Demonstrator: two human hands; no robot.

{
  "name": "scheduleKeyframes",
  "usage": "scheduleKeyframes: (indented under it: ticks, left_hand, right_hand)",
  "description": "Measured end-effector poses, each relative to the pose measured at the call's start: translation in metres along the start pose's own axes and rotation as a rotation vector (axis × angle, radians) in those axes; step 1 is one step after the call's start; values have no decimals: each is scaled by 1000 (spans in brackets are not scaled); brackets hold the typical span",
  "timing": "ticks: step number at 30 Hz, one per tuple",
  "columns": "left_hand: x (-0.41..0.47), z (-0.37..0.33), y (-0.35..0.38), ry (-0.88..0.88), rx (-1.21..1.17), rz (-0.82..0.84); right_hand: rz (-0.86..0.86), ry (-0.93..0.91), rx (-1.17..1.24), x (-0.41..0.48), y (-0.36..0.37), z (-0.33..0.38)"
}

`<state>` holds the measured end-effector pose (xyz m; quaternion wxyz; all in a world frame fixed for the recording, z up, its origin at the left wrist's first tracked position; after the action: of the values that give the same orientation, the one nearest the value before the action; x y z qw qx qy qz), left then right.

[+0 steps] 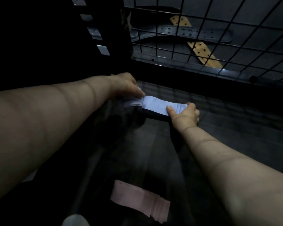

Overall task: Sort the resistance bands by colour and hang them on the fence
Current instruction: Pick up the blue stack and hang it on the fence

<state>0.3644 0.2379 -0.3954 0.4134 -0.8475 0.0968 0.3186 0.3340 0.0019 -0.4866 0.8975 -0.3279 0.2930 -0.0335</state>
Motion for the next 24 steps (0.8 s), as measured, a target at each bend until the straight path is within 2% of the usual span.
scheduleKeyframes:
  ticks: [5, 10, 12, 15, 17, 21, 23, 24]
  left_hand:
    - [5, -43, 51, -12, 27, 41]
    - [3, -64, 82, -4, 199, -11]
    - [1, -66, 91, -26, 81, 6]
    - [0, -64, 102, -162, -373, 95]
    - [-4, -60, 105, -247, -541, 156]
    - [4, -49, 104, -207, -325, 192]
    - [11, -44, 95, -126, -217, 100]
    - [13, -41, 85, -75, -134, 0]
  right_hand:
    - [43, -45, 29, -1, -5, -3]
    - [78, -34, 248, -3, -15, -13]
    - [103, 10, 355, -5, -17, -11]
    - [138, 30, 450, -7, -15, -8]
    - [168, 2, 484, 0, -9, -17]
    - [176, -63, 256, -10, -16, -9]
    - [134, -86, 157, -1, -16, -15]
    - [132, -97, 126, 1, -15, -15]
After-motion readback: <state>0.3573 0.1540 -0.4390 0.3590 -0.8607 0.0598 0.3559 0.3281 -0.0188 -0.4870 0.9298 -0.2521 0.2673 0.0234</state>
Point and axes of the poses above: each hand's wrist, its own x-axis towards the middle knuckle, its own y-axis out of the palm, z = x × y, the point moved 7 cm from there along x, towards the middle knuckle, and after that the axes turned 3 degrees about -x, right-handed, at the moved point
